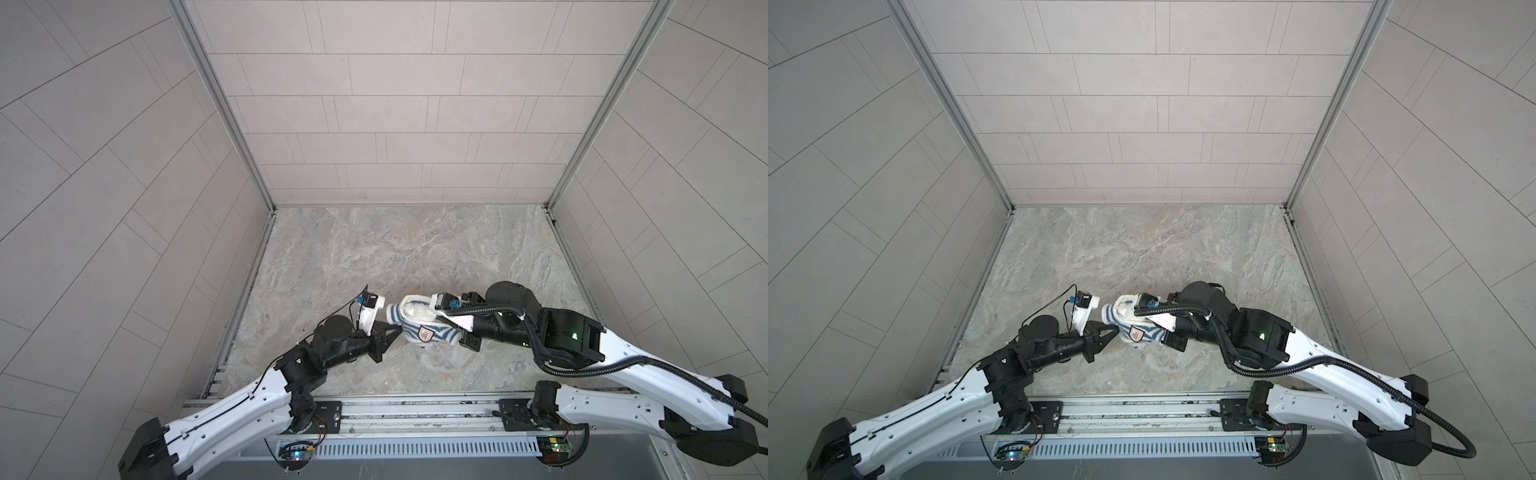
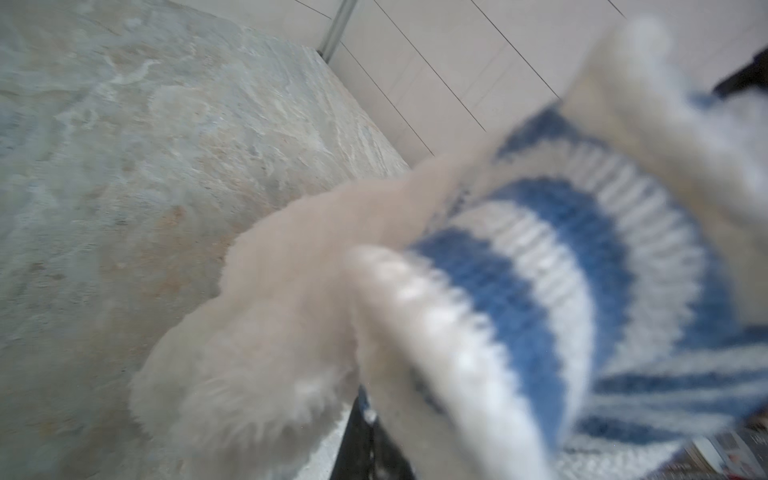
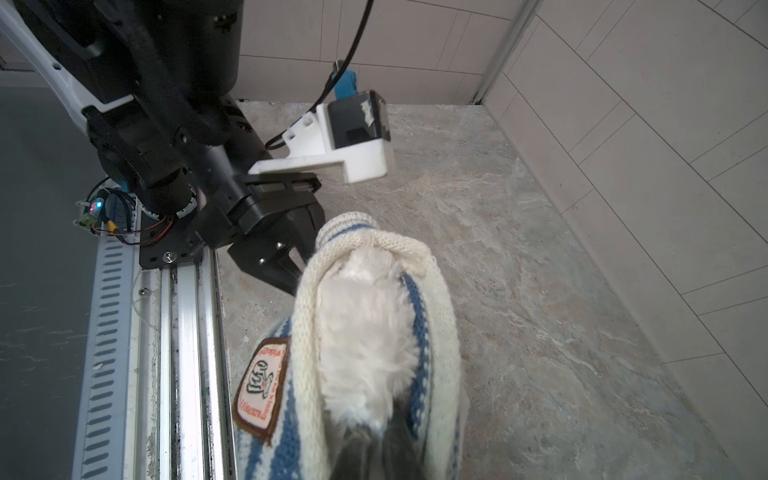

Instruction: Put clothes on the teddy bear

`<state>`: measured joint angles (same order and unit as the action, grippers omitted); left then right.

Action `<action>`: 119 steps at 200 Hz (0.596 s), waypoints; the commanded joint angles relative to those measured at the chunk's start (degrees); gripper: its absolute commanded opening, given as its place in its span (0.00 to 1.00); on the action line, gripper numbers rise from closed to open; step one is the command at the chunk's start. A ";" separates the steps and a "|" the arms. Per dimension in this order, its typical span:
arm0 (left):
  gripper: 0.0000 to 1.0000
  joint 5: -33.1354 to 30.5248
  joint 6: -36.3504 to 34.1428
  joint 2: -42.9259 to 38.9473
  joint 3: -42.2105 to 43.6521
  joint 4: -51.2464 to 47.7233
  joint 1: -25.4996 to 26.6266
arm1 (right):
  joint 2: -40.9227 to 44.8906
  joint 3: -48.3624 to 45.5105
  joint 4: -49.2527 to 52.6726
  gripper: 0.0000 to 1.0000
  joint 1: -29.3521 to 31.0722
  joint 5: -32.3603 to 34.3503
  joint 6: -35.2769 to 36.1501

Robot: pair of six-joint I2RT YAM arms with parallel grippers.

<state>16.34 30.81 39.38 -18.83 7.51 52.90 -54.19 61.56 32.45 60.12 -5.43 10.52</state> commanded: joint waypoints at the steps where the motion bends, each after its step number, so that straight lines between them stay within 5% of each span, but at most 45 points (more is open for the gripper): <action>1: 0.00 -6.47 -4.79 1.96 -1.23 -4.44 3.02 | -0.70 3.01 -4.94 0.00 0.27 2.97 -3.23; 22: 0.00 -15.39 -4.36 4.70 -0.18 -6.71 2.39 | -2.64 5.12 -3.10 0.00 0.26 4.58 -3.70; 67: 0.00 -14.69 -1.52 4.89 3.93 0.05 1.94 | -2.15 5.24 -3.84 0.00 0.25 6.61 -4.38; 119: 0.00 -13.49 -9.05 2.02 0.59 0.30 7.04 | -3.08 4.62 -3.21 0.00 2.28 2.27 -0.67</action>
<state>2.07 27.29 43.59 -16.71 10.92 56.40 -58.17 64.34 32.86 60.80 -1.50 7.25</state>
